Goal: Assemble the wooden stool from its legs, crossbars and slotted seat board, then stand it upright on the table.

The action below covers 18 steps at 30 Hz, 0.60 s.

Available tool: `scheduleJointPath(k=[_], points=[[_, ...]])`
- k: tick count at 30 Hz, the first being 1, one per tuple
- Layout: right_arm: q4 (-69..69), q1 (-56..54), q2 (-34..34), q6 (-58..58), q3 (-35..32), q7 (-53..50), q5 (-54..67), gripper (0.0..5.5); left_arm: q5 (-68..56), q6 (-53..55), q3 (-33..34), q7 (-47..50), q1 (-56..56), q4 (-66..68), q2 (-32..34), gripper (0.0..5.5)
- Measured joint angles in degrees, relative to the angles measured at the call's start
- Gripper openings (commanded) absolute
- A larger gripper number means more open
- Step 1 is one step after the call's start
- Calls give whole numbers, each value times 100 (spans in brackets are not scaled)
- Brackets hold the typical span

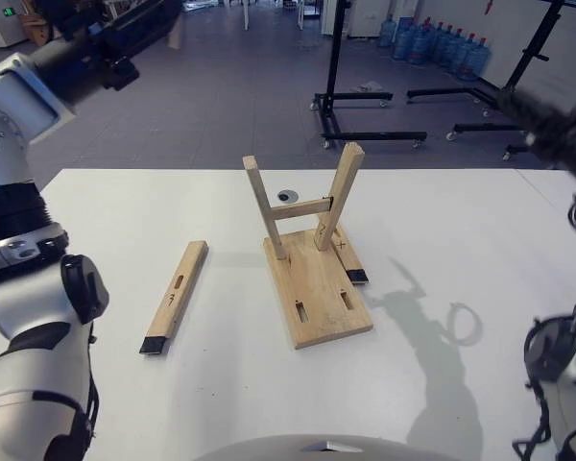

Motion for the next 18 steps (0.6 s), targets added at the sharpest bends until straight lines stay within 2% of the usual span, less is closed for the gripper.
scheduleJointPath(k=[2, 4, 8, 12, 18], points=[[-87, -1141, 152, 409, 496, 293, 625, 436, -718, 380, -163, 24, 85, -638, -564, 128], [-397, -1568, 645, 683, 811, 313, 1199, 436, -990, 434, -379, 88, 290, -972, -908, 128], [-832, -1153, 1319, 1013, 955, 64, 2035, 436, -1009, 402, -704, 107, 749, -1321, -1033, 128], [-993, -632, 1439, 1051, 743, -281, 2732, 436, -1044, 397, -761, 94, 936, -1425, -969, 128], [-1159, -475, 1743, 765, 952, -937, 3344, 436, -1255, 396, -899, 104, 1104, -1428, -1005, 128]])
